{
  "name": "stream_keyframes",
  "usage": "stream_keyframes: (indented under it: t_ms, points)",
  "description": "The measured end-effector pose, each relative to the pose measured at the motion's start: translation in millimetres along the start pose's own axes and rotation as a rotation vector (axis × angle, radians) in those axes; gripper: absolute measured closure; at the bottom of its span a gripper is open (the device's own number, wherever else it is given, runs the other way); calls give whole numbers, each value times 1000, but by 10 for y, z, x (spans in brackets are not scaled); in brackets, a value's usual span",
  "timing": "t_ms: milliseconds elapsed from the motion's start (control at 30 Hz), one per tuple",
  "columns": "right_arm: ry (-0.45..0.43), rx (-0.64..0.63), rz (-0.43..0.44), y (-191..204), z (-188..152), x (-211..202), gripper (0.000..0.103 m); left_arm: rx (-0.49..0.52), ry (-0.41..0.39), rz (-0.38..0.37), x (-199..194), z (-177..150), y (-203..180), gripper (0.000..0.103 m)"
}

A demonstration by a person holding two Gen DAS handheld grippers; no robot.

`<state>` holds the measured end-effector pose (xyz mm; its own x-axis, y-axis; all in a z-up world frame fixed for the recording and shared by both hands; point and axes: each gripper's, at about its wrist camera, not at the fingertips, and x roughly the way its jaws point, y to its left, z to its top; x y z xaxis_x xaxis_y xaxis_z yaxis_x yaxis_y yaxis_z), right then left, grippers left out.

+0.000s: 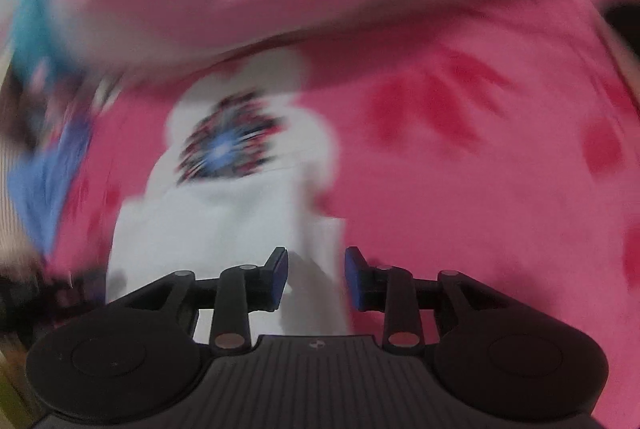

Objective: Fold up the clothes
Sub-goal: 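Lift the white sweatshirt off the bedspread with both tools gripping its folded edge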

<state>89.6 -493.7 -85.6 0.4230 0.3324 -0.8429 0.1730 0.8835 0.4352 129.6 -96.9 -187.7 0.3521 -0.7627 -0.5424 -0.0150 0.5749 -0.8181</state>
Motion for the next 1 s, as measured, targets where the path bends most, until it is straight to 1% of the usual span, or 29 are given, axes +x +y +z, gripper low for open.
stream_keyframes:
  t_ms: [133, 333, 400, 500, 567, 633, 667, 733, 767, 833, 900, 933, 967, 1000]
  points:
    - [35, 150, 109, -289, 47, 201, 68, 0, 14, 15, 93, 61, 52, 46]
    - [87, 374, 271, -718, 120, 504, 67, -37, 15, -25, 261, 119, 48, 45]
    - [88, 371, 307, -706, 185, 598, 67, -30, 20, -32, 302, 135, 44, 45]
    - [96, 366, 348, -707, 219, 634, 66, -39, 27, -46, 261, 119, 74, 46]
    - [106, 421, 383, -799, 137, 597, 66, -56, 27, -52, 221, 90, 108, 48]
    - [79, 504, 413, -940, 27, 531, 66, -71, 24, -54, 194, 66, 135, 49]
    - [56, 534, 436, -985, -1, 511, 63, -74, 23, -53, 197, 65, 137, 49]
    - [11, 594, 483, -1074, -55, 473, 45, -80, 23, -52, 208, 75, 142, 49]
    - [10, 594, 489, -1073, -31, 504, 34, -86, 24, -53, 218, 84, 142, 49]
    - [24, 629, 530, -1076, 40, 632, 28, -99, 29, -57, 226, 99, 150, 49]
    - [33, 660, 599, -1050, 139, 736, 17, -106, 33, -56, 230, 108, 153, 49]
    - [34, 661, 630, -1024, 184, 770, 13, -109, 35, -55, 231, 112, 153, 49]
    - [46, 619, 627, -952, 215, 787, 9, -112, 36, -54, 231, 114, 152, 48]
    - [58, 576, 623, -879, 245, 803, 9, -114, 37, -54, 229, 114, 150, 48]
